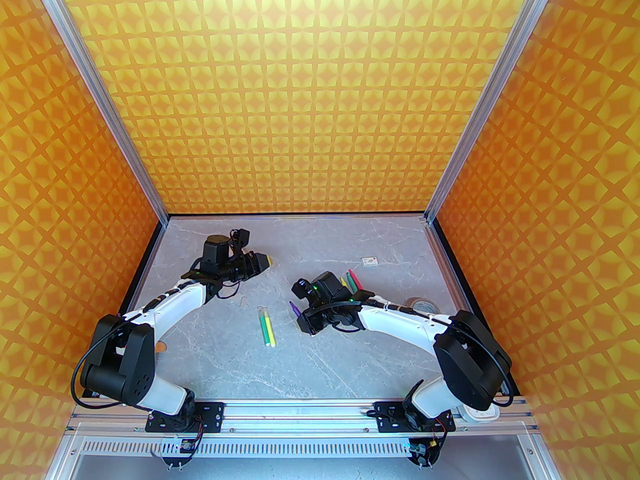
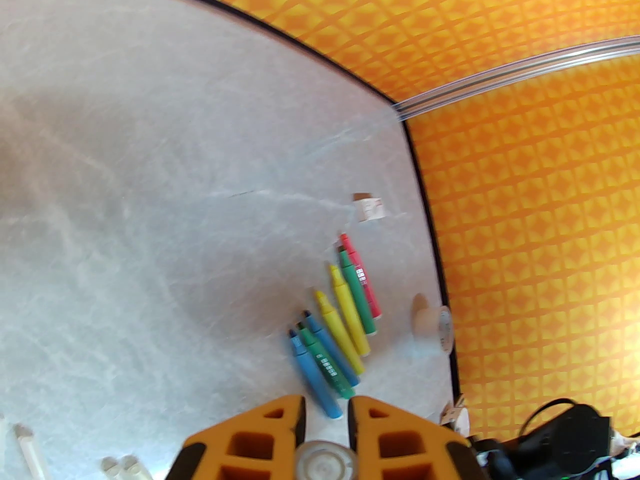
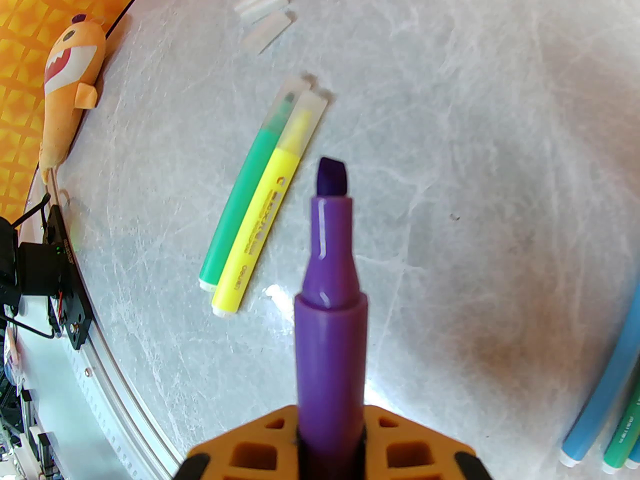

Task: Open the pen caps

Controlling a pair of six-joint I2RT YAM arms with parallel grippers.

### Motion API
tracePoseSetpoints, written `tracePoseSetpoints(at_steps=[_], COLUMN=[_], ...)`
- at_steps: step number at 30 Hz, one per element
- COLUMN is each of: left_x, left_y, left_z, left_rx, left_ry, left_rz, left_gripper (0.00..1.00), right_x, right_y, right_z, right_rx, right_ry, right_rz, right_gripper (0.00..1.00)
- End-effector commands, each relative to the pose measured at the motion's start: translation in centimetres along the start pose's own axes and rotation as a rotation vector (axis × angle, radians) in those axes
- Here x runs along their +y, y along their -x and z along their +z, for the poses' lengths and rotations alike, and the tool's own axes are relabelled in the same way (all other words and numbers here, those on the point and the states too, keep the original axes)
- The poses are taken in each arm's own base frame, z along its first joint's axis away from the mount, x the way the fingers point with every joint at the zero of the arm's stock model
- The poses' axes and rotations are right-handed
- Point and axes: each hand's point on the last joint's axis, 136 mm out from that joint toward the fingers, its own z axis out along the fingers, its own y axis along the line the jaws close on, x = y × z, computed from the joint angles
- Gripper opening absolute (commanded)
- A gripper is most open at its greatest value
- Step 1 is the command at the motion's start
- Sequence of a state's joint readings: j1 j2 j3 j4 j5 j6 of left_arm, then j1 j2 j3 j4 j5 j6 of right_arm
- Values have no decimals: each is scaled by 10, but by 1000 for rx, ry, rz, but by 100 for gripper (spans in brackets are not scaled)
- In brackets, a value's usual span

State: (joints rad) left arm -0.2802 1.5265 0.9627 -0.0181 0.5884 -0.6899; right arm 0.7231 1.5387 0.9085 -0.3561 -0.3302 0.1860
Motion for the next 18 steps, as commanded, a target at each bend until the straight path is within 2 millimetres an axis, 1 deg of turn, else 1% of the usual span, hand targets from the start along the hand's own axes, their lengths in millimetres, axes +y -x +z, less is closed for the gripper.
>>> tracePoseSetpoints(at_steps=[1,5,8,10,16,18], left_x=[20,56,79,91,110,114], left_y=[-8,-28,-42,-48,-61,-65], left_z=[-10,-24,-34,-38,-35,-32], left_rx=[30,98,154,175,234,256], left_ry=[140,330,447,508,593,617], left_rz=[45,71,82,79,82,90], left_gripper=[0,0,0,0,0,0], right_x=[-24,-52,-66,-72,-91,-93], right_y=[10,17,20,23,25,24], right_z=[-8,-6,-2,0,5,8], right_rx=[-31,-25,-14,-11,13,19], right_ry=[-146,-308,-383,-415,-512,-520], right_rz=[21,46,55,56,60,64], right_gripper=[0,0,0,0,0,0])
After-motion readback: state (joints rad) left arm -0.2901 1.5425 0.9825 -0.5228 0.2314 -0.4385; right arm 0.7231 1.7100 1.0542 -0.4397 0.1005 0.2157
